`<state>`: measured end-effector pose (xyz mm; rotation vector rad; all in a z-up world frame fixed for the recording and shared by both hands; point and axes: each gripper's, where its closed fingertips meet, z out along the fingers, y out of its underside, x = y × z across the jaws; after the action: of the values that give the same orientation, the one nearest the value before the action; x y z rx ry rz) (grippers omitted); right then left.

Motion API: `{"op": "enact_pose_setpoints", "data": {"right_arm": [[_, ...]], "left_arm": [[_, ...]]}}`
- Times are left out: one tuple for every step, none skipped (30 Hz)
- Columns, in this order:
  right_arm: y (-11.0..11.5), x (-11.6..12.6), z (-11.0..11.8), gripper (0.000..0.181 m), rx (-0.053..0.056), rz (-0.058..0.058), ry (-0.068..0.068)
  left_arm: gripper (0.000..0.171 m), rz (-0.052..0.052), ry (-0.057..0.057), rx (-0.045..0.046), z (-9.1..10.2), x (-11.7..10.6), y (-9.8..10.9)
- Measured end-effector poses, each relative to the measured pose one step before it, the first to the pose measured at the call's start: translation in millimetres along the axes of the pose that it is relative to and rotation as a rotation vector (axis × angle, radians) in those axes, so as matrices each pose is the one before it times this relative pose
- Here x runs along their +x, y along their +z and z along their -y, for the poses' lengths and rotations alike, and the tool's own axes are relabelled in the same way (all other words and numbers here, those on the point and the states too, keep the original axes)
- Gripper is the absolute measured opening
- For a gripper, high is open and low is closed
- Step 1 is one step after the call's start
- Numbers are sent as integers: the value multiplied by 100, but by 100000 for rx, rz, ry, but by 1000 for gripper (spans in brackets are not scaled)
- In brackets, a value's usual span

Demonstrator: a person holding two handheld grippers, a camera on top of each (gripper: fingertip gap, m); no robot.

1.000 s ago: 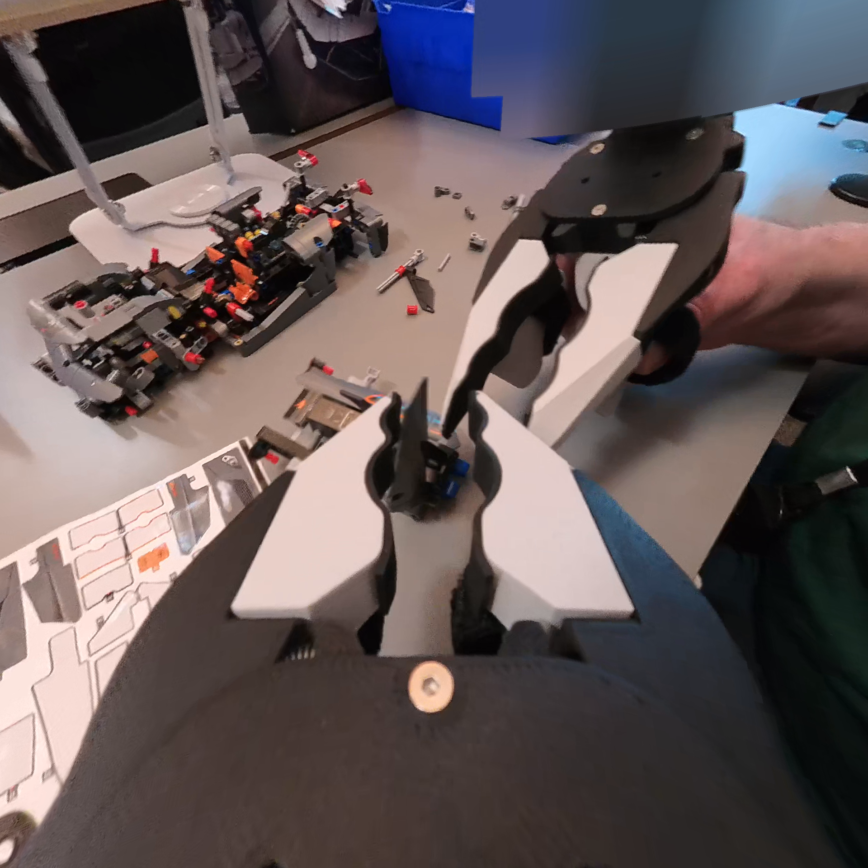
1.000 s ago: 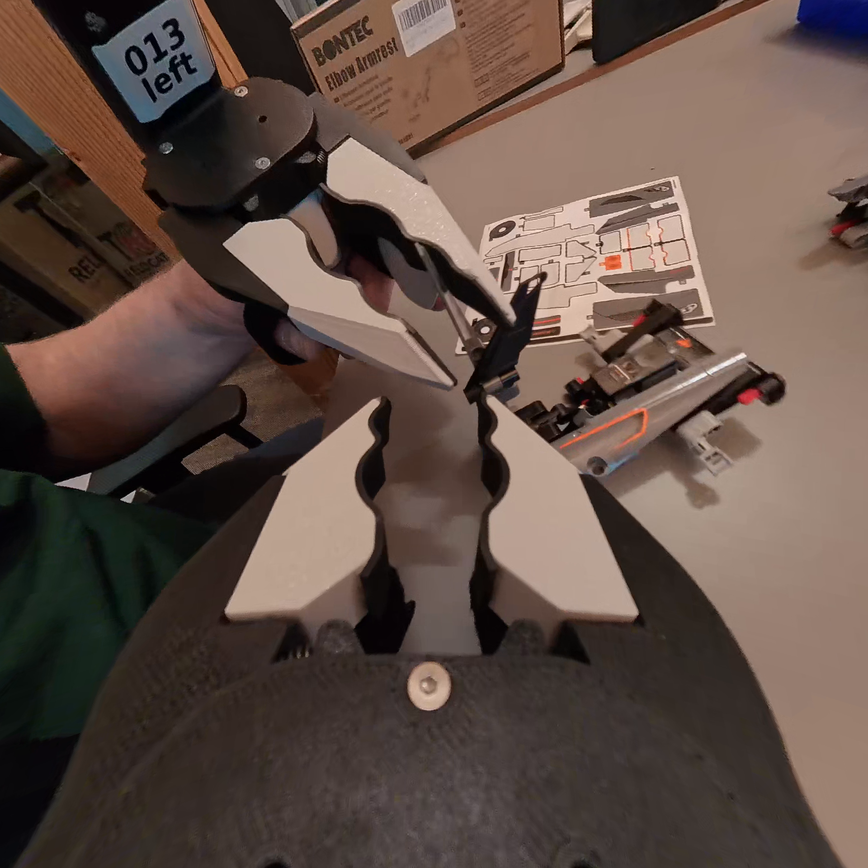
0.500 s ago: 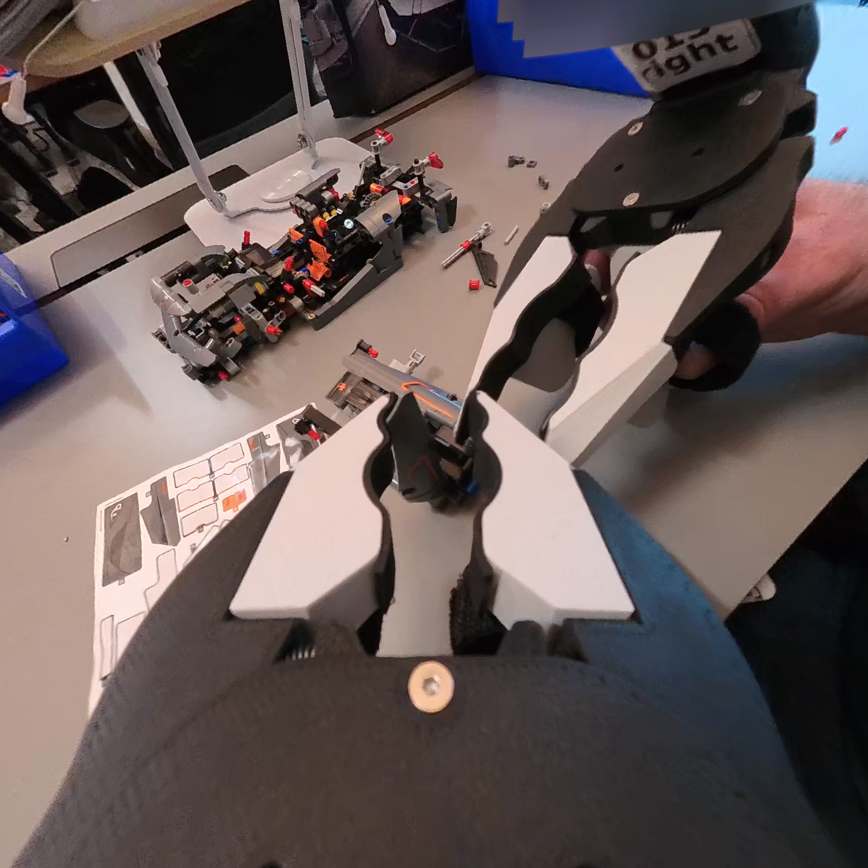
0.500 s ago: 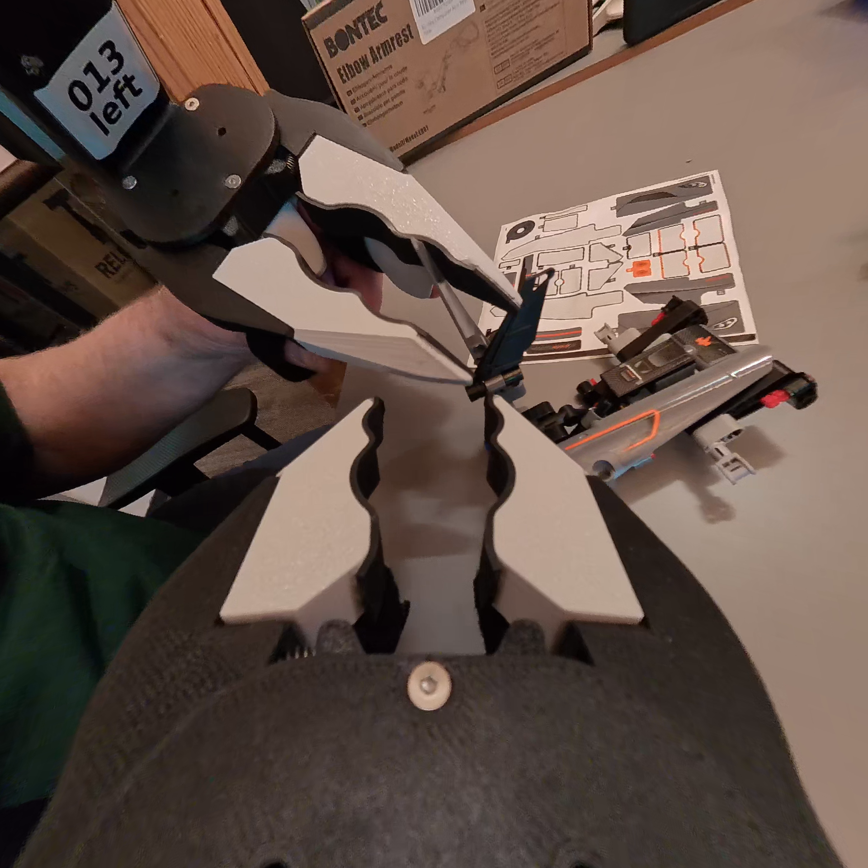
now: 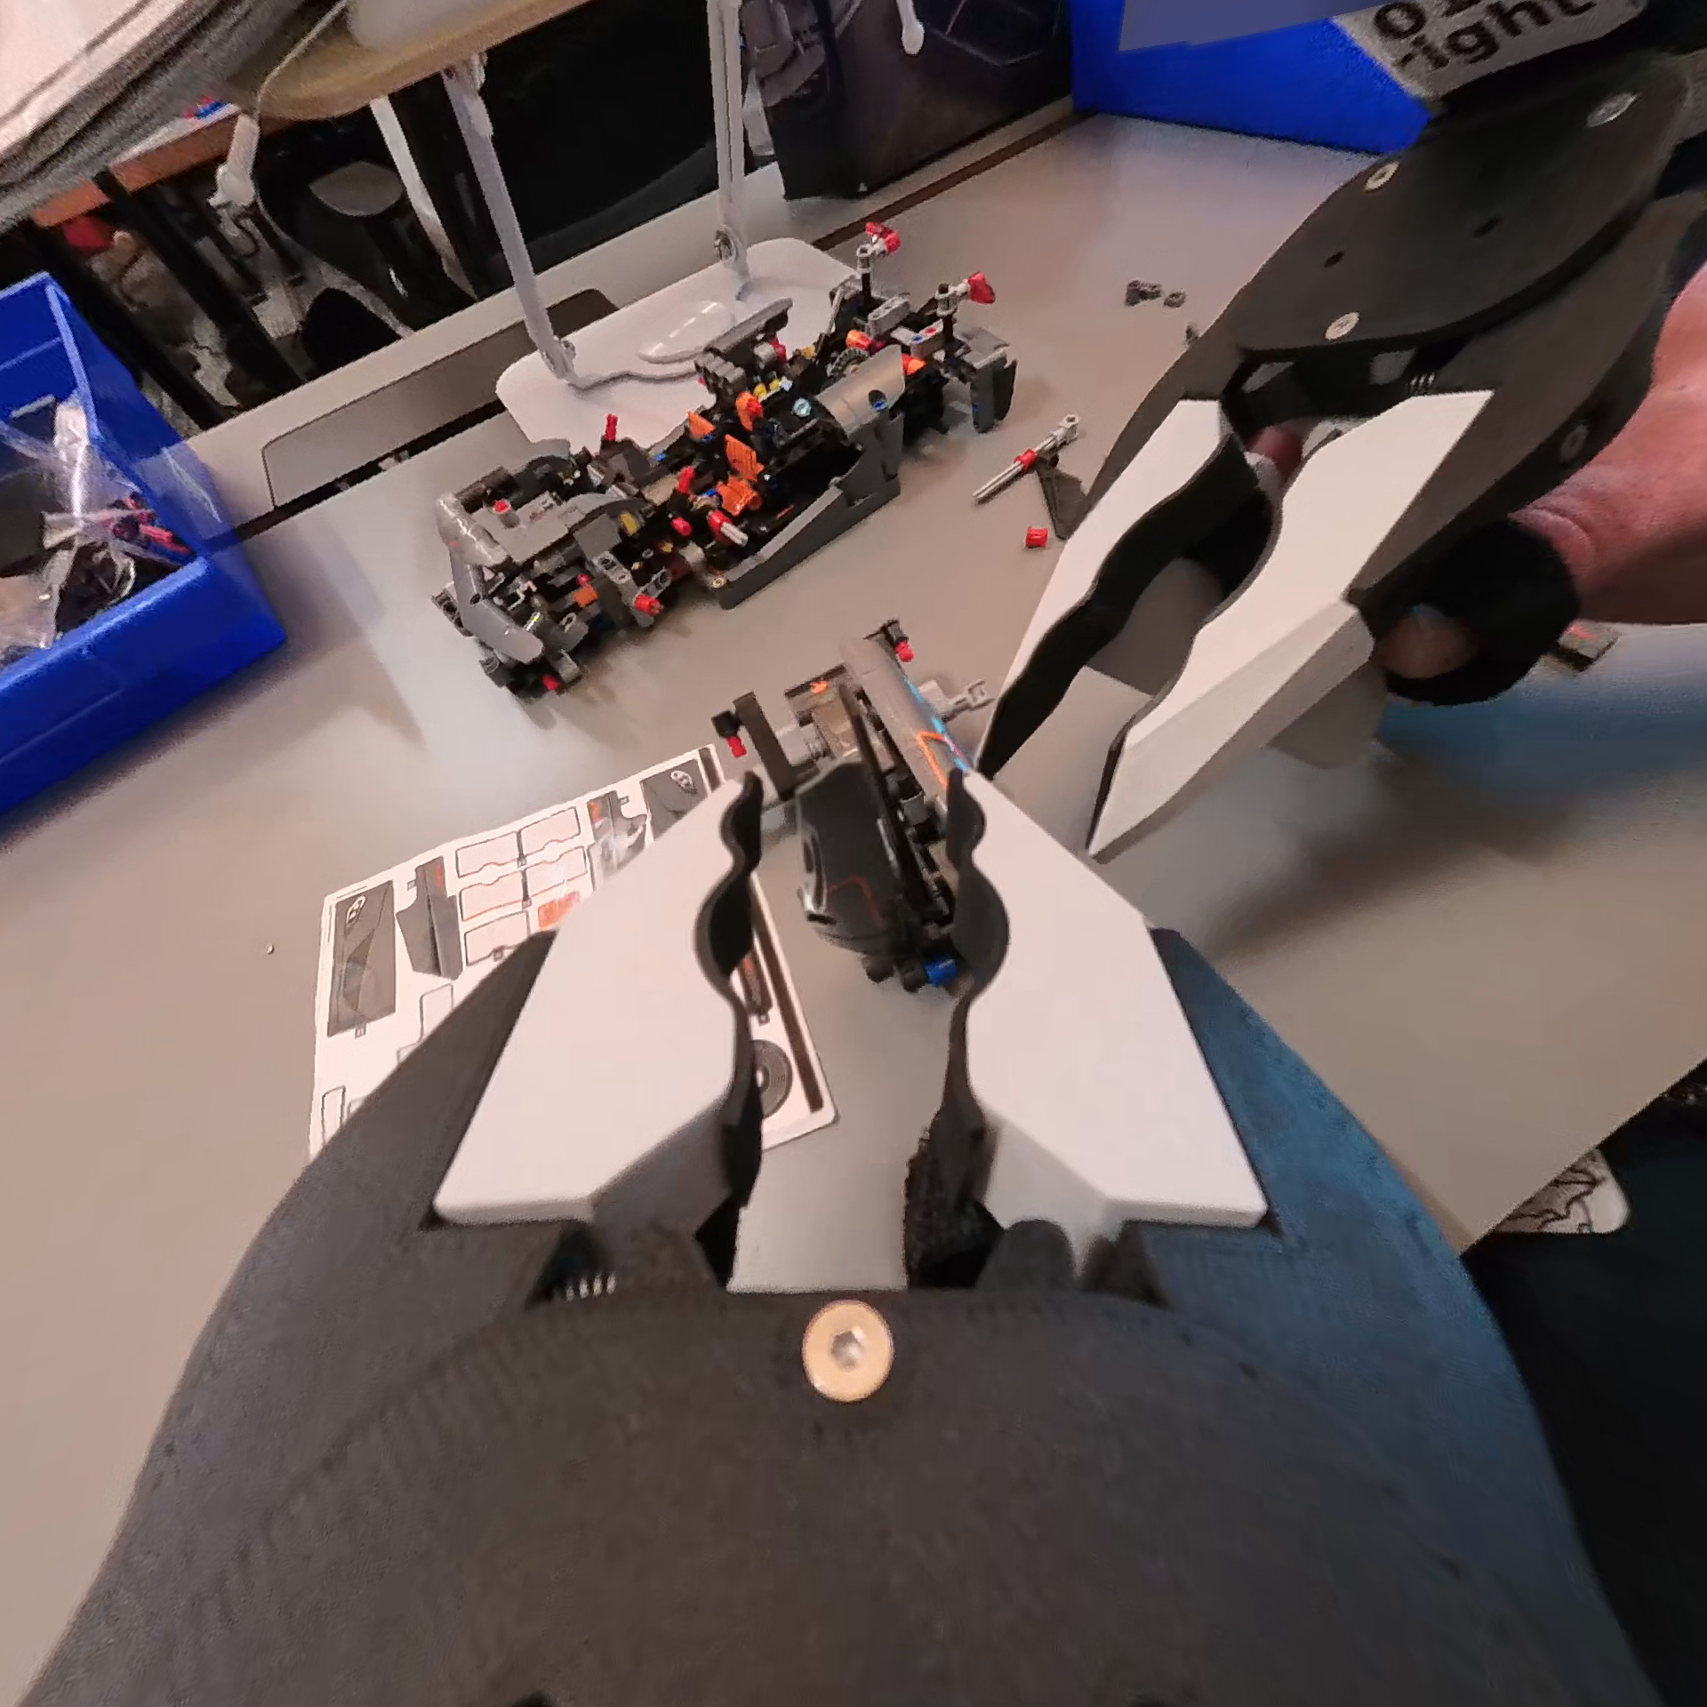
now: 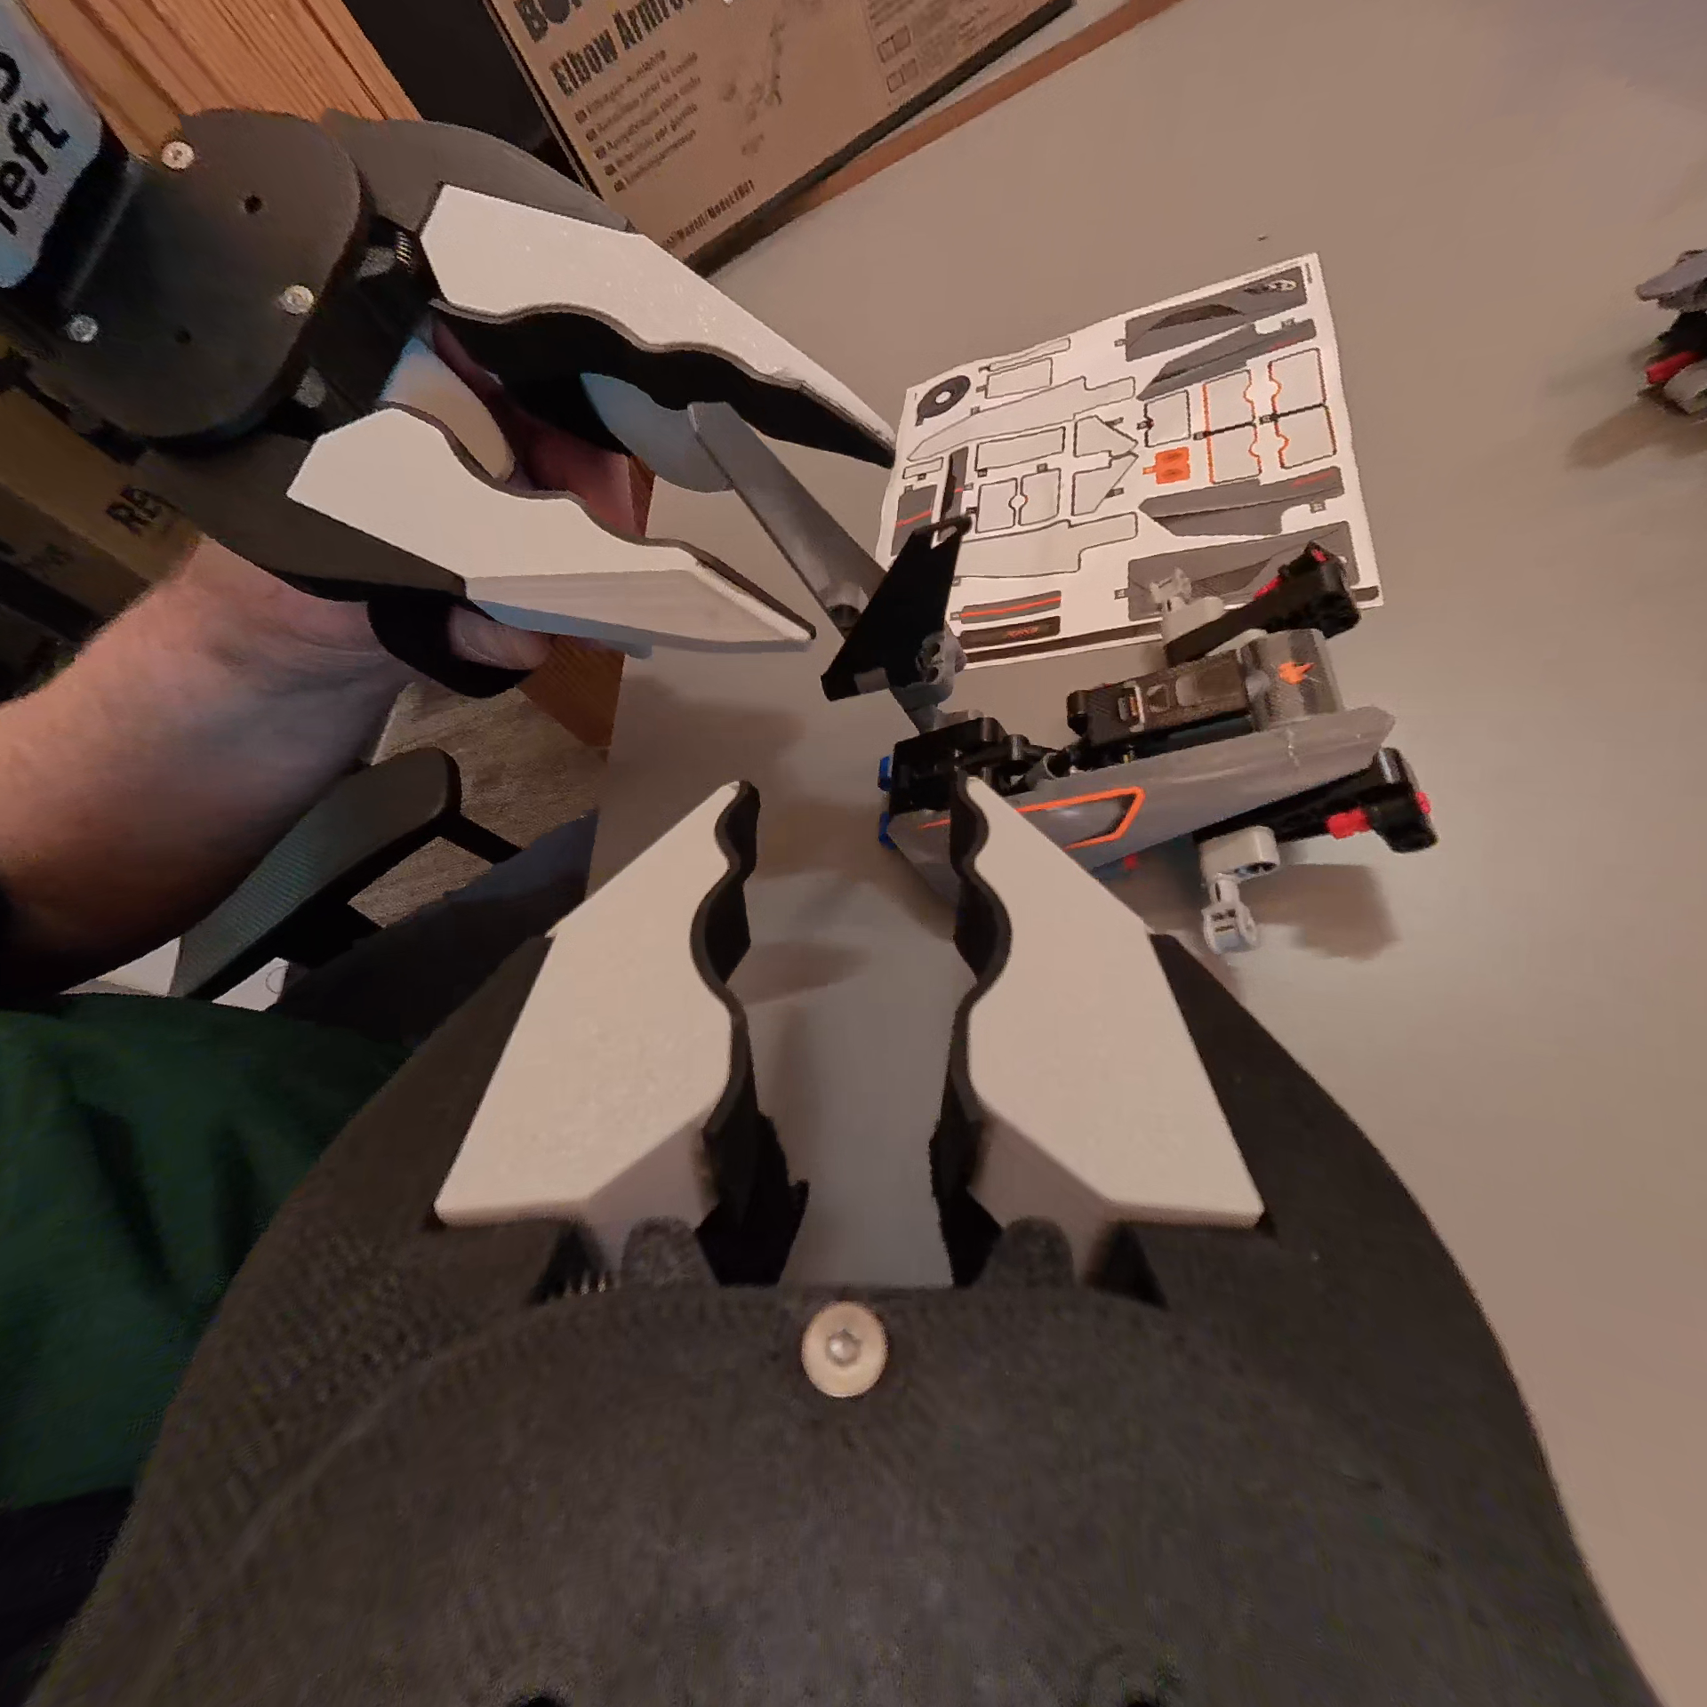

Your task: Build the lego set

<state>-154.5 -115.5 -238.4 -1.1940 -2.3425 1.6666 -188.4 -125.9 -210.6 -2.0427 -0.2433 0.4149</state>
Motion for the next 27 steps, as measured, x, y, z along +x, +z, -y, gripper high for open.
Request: {"op": "enact_pose_setpoints", "data": {"right_arm": [[118, -157, 91, 40, 170, 1080, 417], [138, -159, 141, 40, 141, 605, -200], [92, -28, 129, 40, -263, -479, -840], [30, 55, 147, 40, -266, -834, -974], [-48, 83, 172, 40, 100, -484, -491], [-87, 71, 166, 40, 361, 22, -147], [-98, 145, 126, 40, 235, -45, -218], [-124, 212, 100, 40, 24, -279, -435], [-158, 129, 160, 40, 234, 326, -558], [-184, 58, 213, 40, 441, 853, -300], [-203, 103, 201, 40, 223, 517, -62], [-193, 226, 139, 40, -204, -250, -234], [-180, 275, 102, 40, -412, -619, -898], [-199, 319, 117, 40, -120, -1001, -1333], [-213, 380, 130, 40, 210, -1161, -992], [-181, 343, 118, 40, 444, -547, -375], [-161, 289, 102, 41, 691, -135, -117], [-181, 378, 106, 40, 1045, -905, -368], [-194, 421, 111, 40, 1451, -1616, -952], [-148, 439, -1, 40, 965, -1887, -750], [-66, 395, -138, 40, 124, -1547, 194], [-30, 284, -127, 41, 122, -910, 883], [-25, 188, -29, 42, 689, -481, 868], [-49, 132, 9, 42, 855, -279, 528], [-41, 145, -66, 42, 310, -298, 487], [-28, 217, -118, 42, -53, -522, 529], [-22, 280, -143, 42, -105, -661, 425]], "left_arm": [[37, 170, 42, -1050, -141, -70, -23], [38, 925, -722, -1034, -158, -217, -18], [38, 645, -1185, -465, -104, -181, -57], [38, -689, -1870, -684, -147, 11, -42], [40, -481, -2096, -1177, -218, -5, 16], [41, 109, -1187, -823, -168, -26, 60], [42, -446, -412, -363, -107, 96, 98], [42, -1029, -457, -270, -91, 197, 145], [41, -545, -339, -765, -132, 93, 145], [41, 245, -190, -472, -54, -92, 82], [40, 260, -814, 293, 93, -162, 10], [38, -493, -1404, 526, 159, -118, -20], [36, -888, -1292, 339, 160, -36, -40], [33, -1046, -784, -117, 63, 24, -48], [31, -785, -864, -399, -13, 50, -22], [31, -1026, -650, -392, -78, 158, 13], [32, -784, -255, -197, -89, 171, 16], [31, 105, -115, 96, -74, 59, -8], [29, 53, -254, 124, -84, 58, 11], [28, -617, -426, 295, -38, 135, 22], [27, -484, -445, 359, -39, 79, 12], [24, 164, -495, 128, -53, -33, 9], [23, -108, -385, 391, 6, 7, -16], [22, 131, -354, 448, 37, -25, -14], [18, 399, 174, 283, 25, -55, -27], [17, 255, 461, 39, -19, -31, -1], [17, -15, 6, 5, -3, 6, 13]]}}
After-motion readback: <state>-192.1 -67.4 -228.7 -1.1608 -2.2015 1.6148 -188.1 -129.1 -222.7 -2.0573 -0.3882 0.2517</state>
